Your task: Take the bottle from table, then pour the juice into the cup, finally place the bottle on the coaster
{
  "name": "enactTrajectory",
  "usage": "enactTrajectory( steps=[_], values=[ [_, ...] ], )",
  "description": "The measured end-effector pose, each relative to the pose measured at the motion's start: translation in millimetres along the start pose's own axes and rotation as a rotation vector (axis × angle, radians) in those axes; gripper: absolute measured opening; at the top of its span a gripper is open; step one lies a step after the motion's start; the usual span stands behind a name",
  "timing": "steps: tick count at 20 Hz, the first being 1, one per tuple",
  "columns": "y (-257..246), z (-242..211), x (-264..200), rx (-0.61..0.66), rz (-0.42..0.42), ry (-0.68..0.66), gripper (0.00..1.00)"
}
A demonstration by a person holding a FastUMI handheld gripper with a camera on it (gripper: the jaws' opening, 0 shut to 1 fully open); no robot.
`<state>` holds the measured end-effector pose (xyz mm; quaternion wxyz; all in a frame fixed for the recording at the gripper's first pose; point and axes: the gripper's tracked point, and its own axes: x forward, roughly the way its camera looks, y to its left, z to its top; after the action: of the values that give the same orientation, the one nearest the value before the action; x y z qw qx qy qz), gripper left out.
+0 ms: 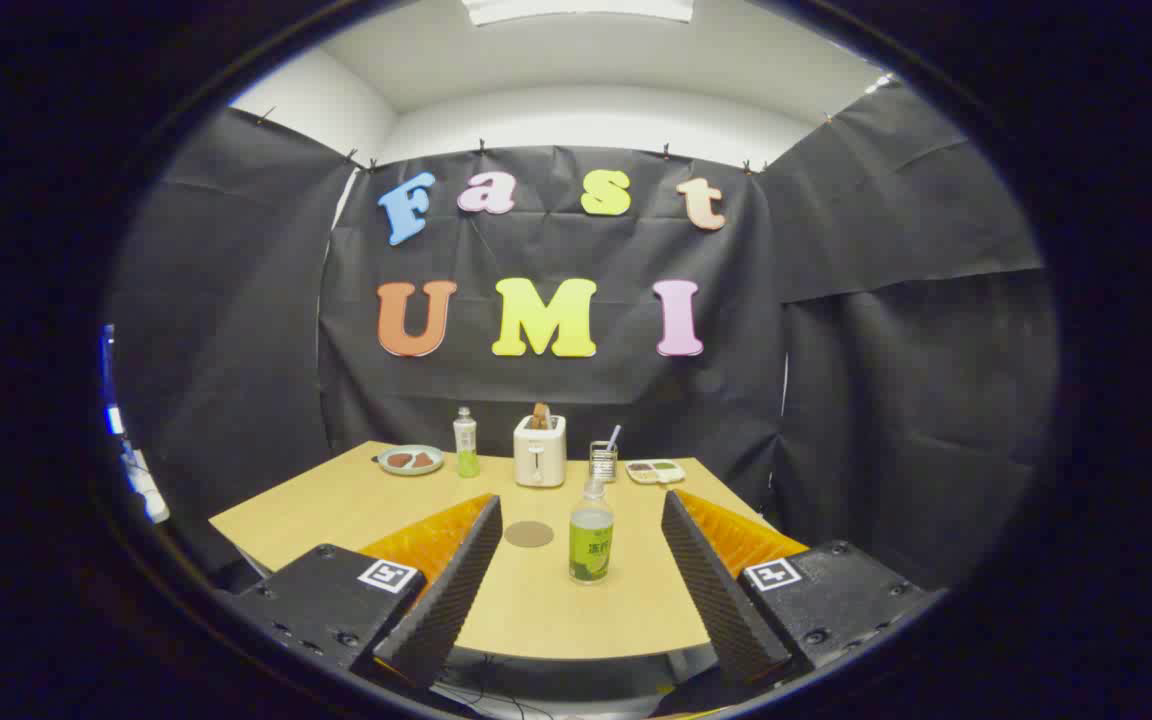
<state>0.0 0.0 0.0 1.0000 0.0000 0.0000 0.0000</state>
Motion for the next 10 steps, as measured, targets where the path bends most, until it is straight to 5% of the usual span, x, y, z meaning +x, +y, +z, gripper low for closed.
enactTrajectory(
  steps=[10],
  values=[
    [-2.1, -10.2, 12.1, 0.033, 0.005, 0.036, 1.0]
  ],
)
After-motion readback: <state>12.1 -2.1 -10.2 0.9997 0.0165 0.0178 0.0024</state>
